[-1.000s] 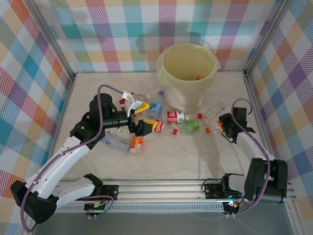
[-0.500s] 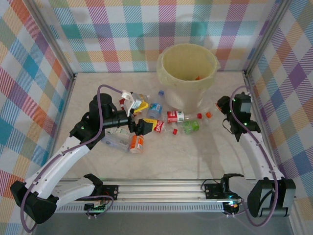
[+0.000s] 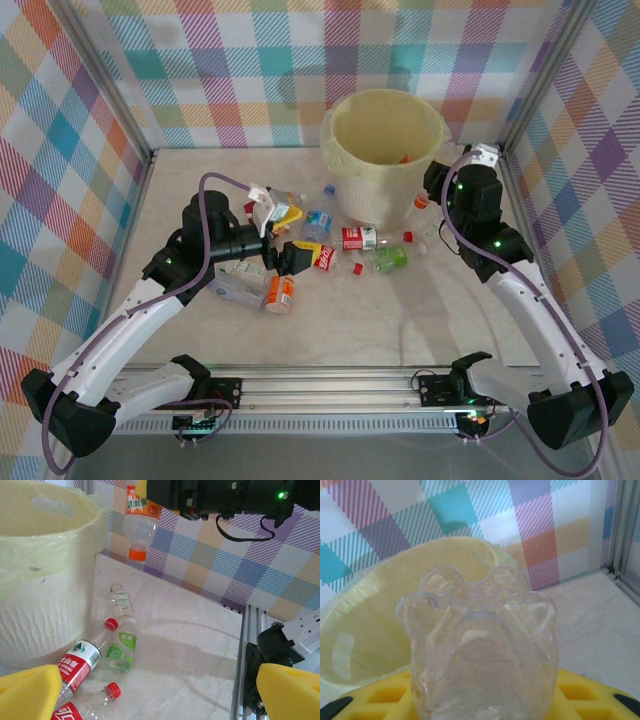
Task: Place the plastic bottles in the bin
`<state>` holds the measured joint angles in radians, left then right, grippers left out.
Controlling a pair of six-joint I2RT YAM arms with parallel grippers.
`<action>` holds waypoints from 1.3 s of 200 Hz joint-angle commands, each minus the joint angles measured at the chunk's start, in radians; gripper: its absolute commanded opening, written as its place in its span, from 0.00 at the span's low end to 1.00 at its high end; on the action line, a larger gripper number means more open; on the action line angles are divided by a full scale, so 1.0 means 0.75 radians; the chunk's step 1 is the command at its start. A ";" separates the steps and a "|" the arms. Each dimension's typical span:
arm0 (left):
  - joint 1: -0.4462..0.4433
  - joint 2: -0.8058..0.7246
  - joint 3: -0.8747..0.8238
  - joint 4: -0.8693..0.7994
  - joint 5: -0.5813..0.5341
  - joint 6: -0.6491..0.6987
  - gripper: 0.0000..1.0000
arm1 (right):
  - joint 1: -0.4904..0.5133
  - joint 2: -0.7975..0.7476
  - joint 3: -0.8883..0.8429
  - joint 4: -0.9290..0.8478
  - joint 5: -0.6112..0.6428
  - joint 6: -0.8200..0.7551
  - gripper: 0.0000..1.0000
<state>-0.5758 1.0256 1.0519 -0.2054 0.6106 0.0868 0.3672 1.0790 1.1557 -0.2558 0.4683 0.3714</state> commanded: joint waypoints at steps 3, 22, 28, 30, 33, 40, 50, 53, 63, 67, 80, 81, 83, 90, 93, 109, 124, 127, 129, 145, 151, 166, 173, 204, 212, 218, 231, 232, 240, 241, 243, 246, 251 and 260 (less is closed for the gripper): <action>-0.011 -0.032 0.011 0.045 -0.004 0.005 1.00 | 0.063 0.043 0.102 0.046 0.097 -0.206 0.47; -0.011 -0.037 0.009 0.047 -0.009 0.005 1.00 | 0.098 0.095 0.179 0.066 0.095 -0.283 0.47; -0.011 -0.038 0.007 0.050 -0.014 0.005 1.00 | 0.106 0.112 0.199 0.076 0.095 -0.301 0.47; -0.011 -0.037 0.006 0.051 -0.016 0.003 1.00 | 0.108 0.118 0.207 0.081 0.094 -0.308 0.47; -0.011 -0.039 0.005 0.053 -0.018 0.002 1.00 | 0.111 0.126 0.220 0.087 0.093 -0.314 0.47; -0.011 -0.041 0.000 0.068 -0.032 -0.007 1.00 | 0.117 0.147 0.247 0.094 0.085 -0.333 0.47; -0.011 -0.048 -0.016 0.099 -0.059 -0.032 1.00 | 0.125 0.176 0.285 0.111 0.077 -0.359 0.47; -0.010 -0.051 -0.022 0.108 -0.067 -0.036 1.00 | 0.128 0.182 0.300 0.115 0.076 -0.367 0.47; -0.011 -0.062 -0.036 0.131 -0.092 -0.052 1.00 | 0.133 0.212 0.343 0.125 0.070 -0.387 0.47; -0.011 -0.066 -0.042 0.136 -0.102 -0.055 1.00 | 0.136 0.224 0.359 0.127 0.068 -0.395 0.47; -0.011 -0.080 -0.053 0.148 -0.134 -0.059 1.00 | 0.141 0.263 0.410 0.134 0.058 -0.418 0.47; -0.011 -0.081 -0.053 0.150 -0.135 -0.059 1.00 | 0.142 0.266 0.415 0.136 0.057 -0.420 0.47; -0.011 -0.083 -0.055 0.150 -0.138 -0.057 1.00 | 0.142 0.272 0.422 0.138 0.057 -0.423 0.47; -0.011 -0.088 -0.059 0.151 -0.156 -0.058 1.00 | 0.144 0.292 0.453 0.140 0.054 -0.436 0.47; -0.011 -0.088 -0.060 0.151 -0.161 -0.057 1.00 | 0.144 0.299 0.464 0.141 0.054 -0.439 0.47; -0.011 -0.096 -0.068 0.159 -0.203 -0.059 1.00 | 0.145 0.355 0.526 0.141 0.048 -0.457 0.47; -0.011 -0.105 -0.079 0.174 -0.242 -0.073 1.00 | 0.144 0.414 0.591 0.131 0.026 -0.470 0.47; -0.011 -0.105 -0.082 0.180 -0.250 -0.080 1.00 | 0.144 0.426 0.602 0.124 0.020 -0.471 0.47; -0.011 -0.108 -0.083 0.184 -0.255 -0.083 1.00 | 0.144 0.436 0.615 0.119 0.016 -0.471 0.47; -0.011 -0.110 -0.099 0.210 -0.297 -0.110 1.00 | 0.143 0.519 0.707 0.062 -0.025 -0.475 0.48; -0.011 -0.110 -0.100 0.214 -0.309 -0.117 1.00 | 0.142 0.552 0.744 0.038 -0.045 -0.477 0.48; -0.011 -0.104 -0.099 0.218 -0.319 -0.132 1.00 | 0.127 0.647 0.860 -0.053 -0.127 -0.463 0.49; -0.011 -0.098 -0.097 0.215 -0.314 -0.132 1.00 | 0.122 0.704 0.931 -0.108 -0.162 -0.462 0.49; -0.011 -0.075 -0.063 0.157 -0.304 -0.119 1.00 | 0.095 0.891 1.162 -0.333 -0.282 -0.424 0.47; -0.011 -0.065 -0.053 0.144 -0.301 -0.116 1.00 | 0.084 0.938 1.217 -0.395 -0.315 -0.405 0.47; -0.011 -0.056 -0.051 0.145 -0.303 -0.116 1.00 | 0.078 0.965 1.255 -0.434 -0.325 -0.391 0.46; -0.011 -0.046 -0.050 0.151 -0.306 -0.125 1.00 | 0.071 1.018 1.303 -0.491 -0.356 -0.377 0.46; -0.011 -0.044 -0.050 0.151 -0.307 -0.128 1.00 | 0.070 1.021 1.304 -0.494 -0.358 -0.376 0.46; -0.012 -0.038 -0.047 0.148 -0.316 -0.136 1.00 | 0.067 1.043 1.323 -0.518 -0.372 -0.371 0.46; -0.012 -0.037 -0.045 0.148 -0.317 -0.136 1.00 | 0.067 1.046 1.325 -0.520 -0.376 -0.368 0.46; -0.012 -0.035 -0.043 0.146 -0.316 -0.135 1.00 | 0.066 1.051 1.327 -0.526 -0.381 -0.368 0.46; -0.011 -0.032 -0.043 0.144 -0.317 -0.134 1.00 | 0.065 1.058 1.333 -0.535 -0.388 -0.365 0.46; -0.011 -0.030 -0.040 0.137 -0.317 -0.134 1.00 | 0.062 1.073 1.347 -0.554 -0.406 -0.361 0.46; -0.010 -0.025 -0.028 0.121 -0.322 -0.135 1.00 | 0.055 1.102 1.376 -0.592 -0.436 -0.353 0.46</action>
<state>-0.5785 1.0004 0.9863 -0.1028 0.3824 0.0013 0.4225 1.8687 2.1132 -0.5804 0.2291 0.0715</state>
